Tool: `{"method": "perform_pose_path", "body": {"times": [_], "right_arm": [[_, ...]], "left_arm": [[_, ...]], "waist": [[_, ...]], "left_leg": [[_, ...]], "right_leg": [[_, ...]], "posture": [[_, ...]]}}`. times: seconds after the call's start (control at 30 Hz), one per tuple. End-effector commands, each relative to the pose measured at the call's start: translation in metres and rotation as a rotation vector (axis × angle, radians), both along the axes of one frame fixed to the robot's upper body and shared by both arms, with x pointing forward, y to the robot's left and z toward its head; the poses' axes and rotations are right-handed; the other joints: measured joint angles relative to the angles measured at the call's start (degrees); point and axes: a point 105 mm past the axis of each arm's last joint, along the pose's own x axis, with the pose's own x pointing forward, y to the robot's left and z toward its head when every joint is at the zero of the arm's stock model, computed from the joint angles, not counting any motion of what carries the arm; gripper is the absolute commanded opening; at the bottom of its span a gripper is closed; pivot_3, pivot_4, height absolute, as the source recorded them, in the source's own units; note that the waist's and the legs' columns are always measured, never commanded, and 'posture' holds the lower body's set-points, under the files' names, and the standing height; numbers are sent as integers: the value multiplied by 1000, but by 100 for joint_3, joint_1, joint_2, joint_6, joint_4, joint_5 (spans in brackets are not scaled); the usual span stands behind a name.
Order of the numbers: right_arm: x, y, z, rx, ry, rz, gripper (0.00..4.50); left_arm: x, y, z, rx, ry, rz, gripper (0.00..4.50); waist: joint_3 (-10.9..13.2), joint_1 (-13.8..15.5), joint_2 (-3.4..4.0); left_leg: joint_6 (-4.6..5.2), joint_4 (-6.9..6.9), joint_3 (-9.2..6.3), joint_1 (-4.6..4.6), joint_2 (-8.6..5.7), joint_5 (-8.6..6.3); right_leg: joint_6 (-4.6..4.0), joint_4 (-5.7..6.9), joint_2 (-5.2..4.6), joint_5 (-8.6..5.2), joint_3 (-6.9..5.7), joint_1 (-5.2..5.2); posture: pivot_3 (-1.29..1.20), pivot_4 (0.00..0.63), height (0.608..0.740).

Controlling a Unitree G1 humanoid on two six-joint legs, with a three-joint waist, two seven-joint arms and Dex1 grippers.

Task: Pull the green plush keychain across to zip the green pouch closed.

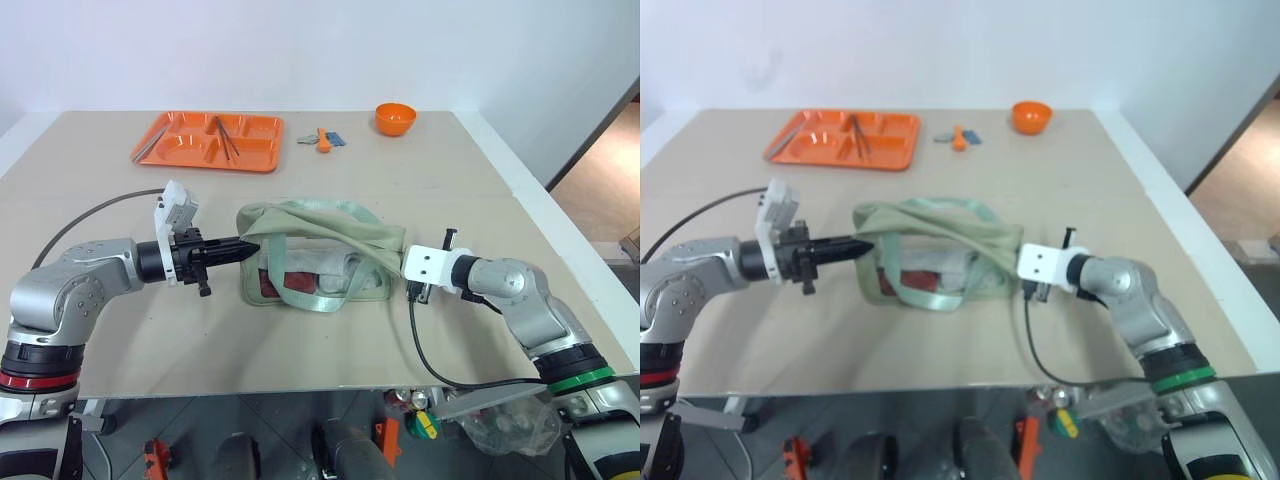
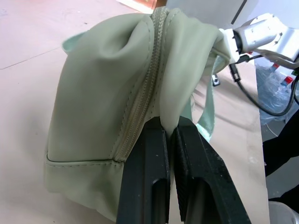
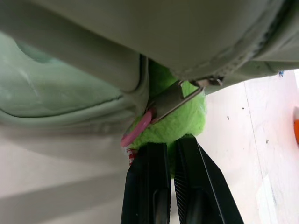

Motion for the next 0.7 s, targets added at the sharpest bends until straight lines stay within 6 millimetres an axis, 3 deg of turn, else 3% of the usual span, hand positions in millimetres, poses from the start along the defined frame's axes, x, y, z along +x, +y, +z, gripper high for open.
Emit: {"method": "perform_pose_path", "body": {"times": [0.03,0.2,0.27,0.37,0.57,0.7], "right_arm": [[4,-8,-6,-2,32,-39,66],[2,3,57,374,90,-45,66],[-11,5,85,502,175,3,66],[-38,8,108,568,303,93,66],[-67,7,118,594,458,136,66],[-67,8,113,551,413,143,66]], "left_arm": [[-3,0,13,-25,-51,-10,0],[-3,1,12,-18,-52,-4,0],[-3,3,12,-18,-50,-1,0],[-3,4,12,-18,-51,1,0],[-2,8,13,-11,-58,8,0],[-2,12,12,4,-56,19,0]], "waist": [[0,-5,0],[5,-10,6],[10,-6,14],[14,8,22],[16,45,25],[16,42,25]], "left_leg": [[-3,0,3,0,-1,2],[-7,0,16,-4,-2,5],[-7,0,17,-19,-2,5],[-6,-6,12,-44,-2,4],[11,-14,-2,-52,-5,-8],[11,-13,-1,-51,-5,-8]], "right_leg": [[2,0,0,2,3,0],[10,0,-2,9,14,-7],[12,0,-1,11,15,-19],[11,-1,-2,6,10,-37],[4,-7,-6,-14,2,-39],[5,-8,-5,-14,0,-38]], "posture": [[0,150,740],[0,150,740],[0,150,740],[0,150,740],[0,150,740],[0,150,740]]}}
